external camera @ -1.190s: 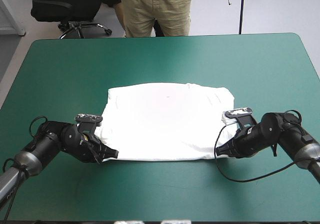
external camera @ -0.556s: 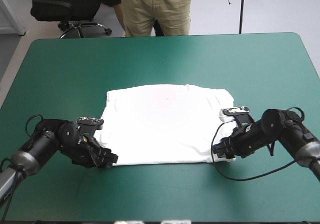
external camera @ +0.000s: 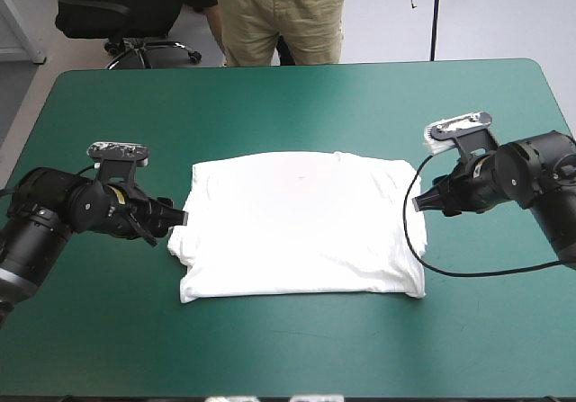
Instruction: Fold the cloth
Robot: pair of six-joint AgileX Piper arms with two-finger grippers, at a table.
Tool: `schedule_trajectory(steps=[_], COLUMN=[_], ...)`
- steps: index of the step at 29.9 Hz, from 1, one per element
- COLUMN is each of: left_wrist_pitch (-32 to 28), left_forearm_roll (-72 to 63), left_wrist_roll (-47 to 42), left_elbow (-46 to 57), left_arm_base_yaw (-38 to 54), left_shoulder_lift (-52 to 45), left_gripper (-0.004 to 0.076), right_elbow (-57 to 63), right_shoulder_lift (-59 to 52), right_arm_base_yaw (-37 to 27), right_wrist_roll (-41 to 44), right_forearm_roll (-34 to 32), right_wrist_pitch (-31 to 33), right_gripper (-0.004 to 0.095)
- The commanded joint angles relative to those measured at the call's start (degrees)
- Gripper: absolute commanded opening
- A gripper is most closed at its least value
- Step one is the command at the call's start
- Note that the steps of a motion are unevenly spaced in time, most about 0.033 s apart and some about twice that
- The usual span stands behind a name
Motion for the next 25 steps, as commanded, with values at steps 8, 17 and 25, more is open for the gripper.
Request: schedule_trajectory(steps=[8,17,25], left_wrist_pitch=[-0.74,-3.46,-10.21], left_forearm_roll=[-7.61,-6.64,-6.64], left_wrist_roll=[4.53,5.55,5.55], left_elbow=[-2.3,1.62,7.83], left_arm_base_yaw=[8.47,8.33,8.33], left_shoulder_lift=[10.46,17.95,18.99], left_gripper=[0.0488,0.0462,0.0402], right_elbow=[-2.34,-2.34,-2.34], right_shoulder_lift=[-1.51,-1.51,-1.51], right_arm_base_yaw=[-0.45,-0.45,-0.45], right_wrist_roll=[0.11,0.11,0.11], right_forearm_roll=[-0.19,-0.19,-0.19], right_wrist_pitch=[-2.04,-2.28,-2.28], right_gripper=[0.0473,0.0473,0.0473])
